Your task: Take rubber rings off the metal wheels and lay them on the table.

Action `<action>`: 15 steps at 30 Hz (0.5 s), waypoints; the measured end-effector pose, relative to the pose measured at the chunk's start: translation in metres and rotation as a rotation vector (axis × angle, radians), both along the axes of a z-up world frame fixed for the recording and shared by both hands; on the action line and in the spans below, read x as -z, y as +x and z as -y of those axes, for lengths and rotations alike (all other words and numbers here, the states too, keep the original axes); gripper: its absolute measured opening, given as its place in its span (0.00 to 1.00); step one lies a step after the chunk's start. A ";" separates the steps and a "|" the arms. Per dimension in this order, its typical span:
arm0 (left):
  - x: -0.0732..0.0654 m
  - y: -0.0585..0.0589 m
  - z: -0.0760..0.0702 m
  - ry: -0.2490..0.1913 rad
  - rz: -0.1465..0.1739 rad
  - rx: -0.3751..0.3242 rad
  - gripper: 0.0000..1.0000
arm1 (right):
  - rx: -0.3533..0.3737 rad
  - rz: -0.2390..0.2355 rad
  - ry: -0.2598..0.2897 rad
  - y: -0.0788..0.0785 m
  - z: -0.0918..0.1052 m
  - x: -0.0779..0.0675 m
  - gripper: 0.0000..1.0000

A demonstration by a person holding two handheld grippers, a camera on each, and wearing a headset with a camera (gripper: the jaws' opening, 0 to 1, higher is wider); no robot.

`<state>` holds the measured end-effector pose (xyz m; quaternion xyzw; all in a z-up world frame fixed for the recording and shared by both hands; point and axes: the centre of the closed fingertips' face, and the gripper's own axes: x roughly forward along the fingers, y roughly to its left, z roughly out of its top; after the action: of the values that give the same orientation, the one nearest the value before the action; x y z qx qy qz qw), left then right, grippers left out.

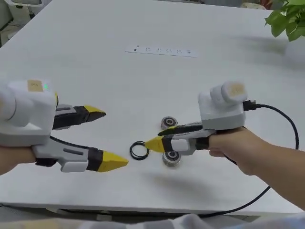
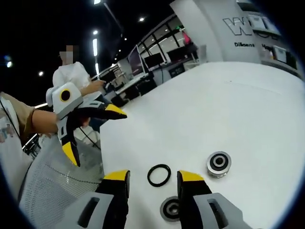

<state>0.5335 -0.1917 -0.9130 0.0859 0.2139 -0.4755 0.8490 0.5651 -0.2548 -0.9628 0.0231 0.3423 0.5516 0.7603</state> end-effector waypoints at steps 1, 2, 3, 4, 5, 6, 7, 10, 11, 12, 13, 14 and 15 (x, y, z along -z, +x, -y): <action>-0.002 0.000 -0.001 0.001 0.006 -0.005 0.79 | 0.002 0.011 0.000 0.000 0.002 -0.003 0.40; -0.003 0.000 -0.001 0.002 0.010 -0.008 0.79 | 0.004 0.023 0.001 0.000 0.004 -0.006 0.41; -0.006 0.000 -0.002 0.001 0.017 -0.013 0.79 | 0.009 0.038 0.006 0.002 0.007 -0.010 0.42; -0.007 0.000 -0.003 0.001 0.019 -0.016 0.79 | 0.013 0.046 0.009 0.003 0.010 -0.013 0.44; -0.009 0.000 -0.003 -0.002 0.023 -0.021 0.79 | 0.021 0.055 0.018 0.004 0.014 -0.018 0.45; -0.011 0.001 -0.004 -0.005 0.026 -0.026 0.79 | 0.027 0.061 0.024 0.004 0.016 -0.021 0.46; -0.012 0.001 -0.004 -0.007 0.028 -0.030 0.79 | 0.035 0.072 0.030 0.004 0.018 -0.025 0.48; -0.018 0.000 -0.005 -0.010 0.039 -0.040 0.80 | 0.046 0.112 0.029 0.004 0.028 -0.033 0.52; -0.019 0.000 -0.005 -0.010 0.041 -0.041 0.80 | 0.051 0.136 0.025 0.005 0.032 -0.036 0.54; -0.020 0.000 -0.006 -0.010 0.045 -0.045 0.80 | 0.053 0.147 0.025 0.004 0.035 -0.038 0.56; -0.022 0.000 -0.006 -0.011 0.048 -0.048 0.80 | 0.054 0.161 0.024 0.002 0.039 -0.041 0.58; -0.024 0.000 -0.006 -0.016 0.050 -0.052 0.80 | 0.059 0.170 0.023 0.002 0.042 -0.043 0.60; -0.026 0.001 -0.006 -0.019 0.054 -0.059 0.80 | 0.062 0.181 0.024 0.002 0.045 -0.045 0.61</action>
<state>0.5341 -0.1855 -0.8871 0.0840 0.1888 -0.4499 0.8688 0.5668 -0.2999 -0.9181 -0.0073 0.2648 0.5314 0.8046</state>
